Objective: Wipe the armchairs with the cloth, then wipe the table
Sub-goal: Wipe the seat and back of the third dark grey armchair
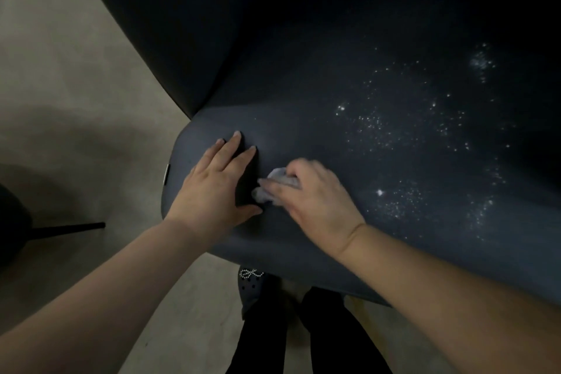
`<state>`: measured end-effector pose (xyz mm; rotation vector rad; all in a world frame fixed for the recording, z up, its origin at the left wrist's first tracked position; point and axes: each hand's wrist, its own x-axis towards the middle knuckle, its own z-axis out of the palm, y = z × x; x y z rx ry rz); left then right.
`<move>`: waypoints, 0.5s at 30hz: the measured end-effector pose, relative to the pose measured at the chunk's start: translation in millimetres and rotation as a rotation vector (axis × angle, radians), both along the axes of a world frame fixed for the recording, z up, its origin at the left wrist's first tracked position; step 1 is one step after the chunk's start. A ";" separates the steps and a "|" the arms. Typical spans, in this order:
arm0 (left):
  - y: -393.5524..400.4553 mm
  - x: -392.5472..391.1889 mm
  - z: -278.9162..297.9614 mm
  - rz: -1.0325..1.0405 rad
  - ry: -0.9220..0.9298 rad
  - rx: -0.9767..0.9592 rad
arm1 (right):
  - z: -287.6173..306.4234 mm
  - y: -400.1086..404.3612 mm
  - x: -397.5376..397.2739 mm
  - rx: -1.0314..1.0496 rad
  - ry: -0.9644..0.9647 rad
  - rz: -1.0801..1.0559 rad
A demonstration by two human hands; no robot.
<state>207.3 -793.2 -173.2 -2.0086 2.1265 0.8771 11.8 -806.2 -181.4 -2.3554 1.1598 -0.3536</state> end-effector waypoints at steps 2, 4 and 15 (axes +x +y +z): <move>1.4 1.7 -0.8 -0.001 -0.001 0.000 | -3.7 -22.5 -15.3 -0.023 0.008 -0.106; 2.4 3.4 -1.4 -0.001 -0.014 -0.004 | -8.0 -45.0 -26.3 -0.021 -0.050 -0.466; 0.5 3.2 2.4 0.112 0.020 -0.036 | -20.0 -80.7 -15.7 -0.227 0.064 -0.405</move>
